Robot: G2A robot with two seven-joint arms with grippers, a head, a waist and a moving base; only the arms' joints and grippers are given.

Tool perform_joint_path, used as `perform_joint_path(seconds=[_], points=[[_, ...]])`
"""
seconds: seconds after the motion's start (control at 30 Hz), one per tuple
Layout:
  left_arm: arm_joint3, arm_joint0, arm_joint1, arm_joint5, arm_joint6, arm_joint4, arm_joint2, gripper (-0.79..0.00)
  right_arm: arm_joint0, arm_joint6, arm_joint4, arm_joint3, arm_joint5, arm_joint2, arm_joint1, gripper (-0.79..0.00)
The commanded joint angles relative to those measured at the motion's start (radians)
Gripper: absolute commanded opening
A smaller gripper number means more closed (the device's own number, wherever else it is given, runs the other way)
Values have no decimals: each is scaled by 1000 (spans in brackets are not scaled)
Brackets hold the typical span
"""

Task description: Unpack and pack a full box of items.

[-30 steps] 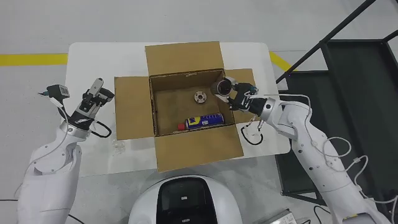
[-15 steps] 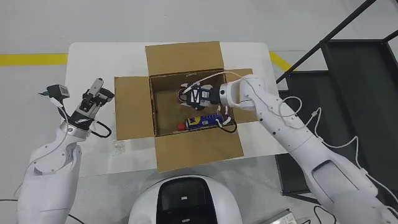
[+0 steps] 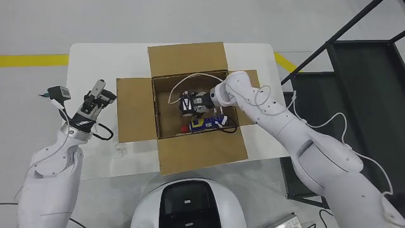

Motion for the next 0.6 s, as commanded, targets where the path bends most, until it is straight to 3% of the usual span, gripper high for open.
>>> perform_joint_path(seconds=[0.0, 0.03, 0.3, 0.43, 0.57], points=[[0, 0, 0, 0, 0, 0, 0, 0, 10, -16, -12, 37, 5, -14, -13, -34], [0, 0, 0, 0, 0, 0, 0, 0, 15, -21, -16, 55, 6, -22, -21, 0], [0, 0, 0, 0, 0, 0, 0, 0, 46, -120, -42, 128, 15, -41, -53, 0], [-2, 1, 0, 7, 10, 11, 0, 0, 43, -233, -55, 102, 3, -10, -31, 0], [19, -10, 3, 24, 59, 88, -9, 0, 13, -356, -66, 16, -16, 59, 21, 0]])
